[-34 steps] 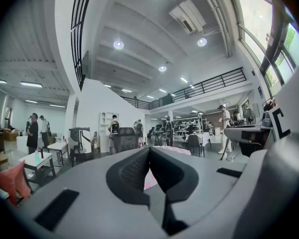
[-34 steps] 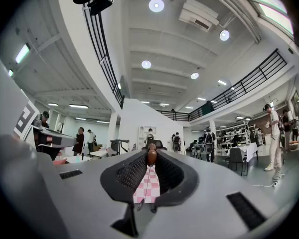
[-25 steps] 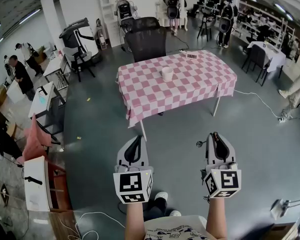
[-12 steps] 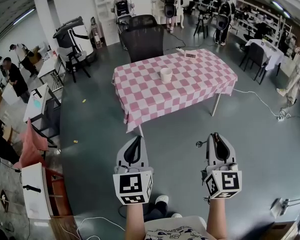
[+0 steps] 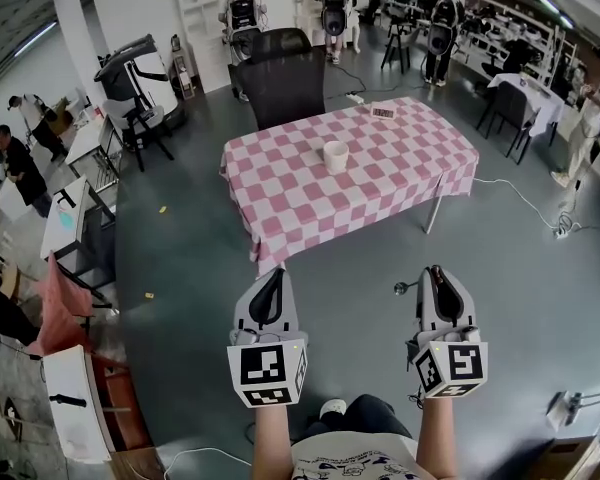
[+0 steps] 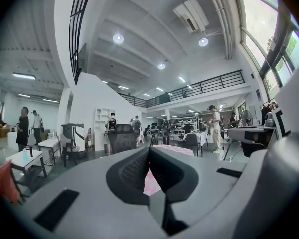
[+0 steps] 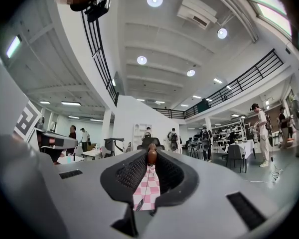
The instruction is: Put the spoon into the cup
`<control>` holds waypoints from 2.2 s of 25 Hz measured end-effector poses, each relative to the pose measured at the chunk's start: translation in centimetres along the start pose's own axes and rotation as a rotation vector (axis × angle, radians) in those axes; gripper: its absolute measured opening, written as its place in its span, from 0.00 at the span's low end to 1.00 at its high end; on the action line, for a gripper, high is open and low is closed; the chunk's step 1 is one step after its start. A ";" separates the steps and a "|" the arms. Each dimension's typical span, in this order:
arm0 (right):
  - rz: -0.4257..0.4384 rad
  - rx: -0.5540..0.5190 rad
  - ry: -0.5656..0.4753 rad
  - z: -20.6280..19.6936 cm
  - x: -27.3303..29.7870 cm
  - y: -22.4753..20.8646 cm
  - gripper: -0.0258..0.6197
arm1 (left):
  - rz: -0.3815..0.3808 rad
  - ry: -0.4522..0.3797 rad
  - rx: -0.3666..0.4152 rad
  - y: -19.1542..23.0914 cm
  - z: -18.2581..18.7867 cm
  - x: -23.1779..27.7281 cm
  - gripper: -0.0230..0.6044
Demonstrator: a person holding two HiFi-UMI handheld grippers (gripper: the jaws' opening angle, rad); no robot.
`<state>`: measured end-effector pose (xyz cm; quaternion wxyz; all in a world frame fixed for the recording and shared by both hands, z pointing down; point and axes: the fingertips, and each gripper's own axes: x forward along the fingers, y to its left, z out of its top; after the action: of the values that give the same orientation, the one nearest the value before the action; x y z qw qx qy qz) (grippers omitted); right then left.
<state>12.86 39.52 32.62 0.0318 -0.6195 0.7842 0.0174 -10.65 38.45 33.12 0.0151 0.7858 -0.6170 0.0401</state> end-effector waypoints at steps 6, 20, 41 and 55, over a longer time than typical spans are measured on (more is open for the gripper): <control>-0.019 0.008 0.024 -1.1 3.2 -0.3 0.13 | -0.014 0.023 -0.003 1.3 -0.8 3.2 0.06; 0.031 0.017 0.027 -2.0 15.0 -4.1 0.13 | 0.044 0.039 -0.010 3.3 -0.5 13.8 0.06; 0.169 0.024 -0.012 -0.7 37.5 -14.6 0.13 | 0.165 0.014 0.000 2.9 4.0 35.5 0.06; 0.213 0.052 0.036 -3.4 46.6 -15.4 0.13 | 0.210 0.070 -0.005 5.9 2.8 43.3 0.06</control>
<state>17.00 -9.51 32.89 0.0320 -0.5316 0.8463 -0.0108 -6.08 -5.09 33.74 0.0345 0.7149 -0.6951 0.0673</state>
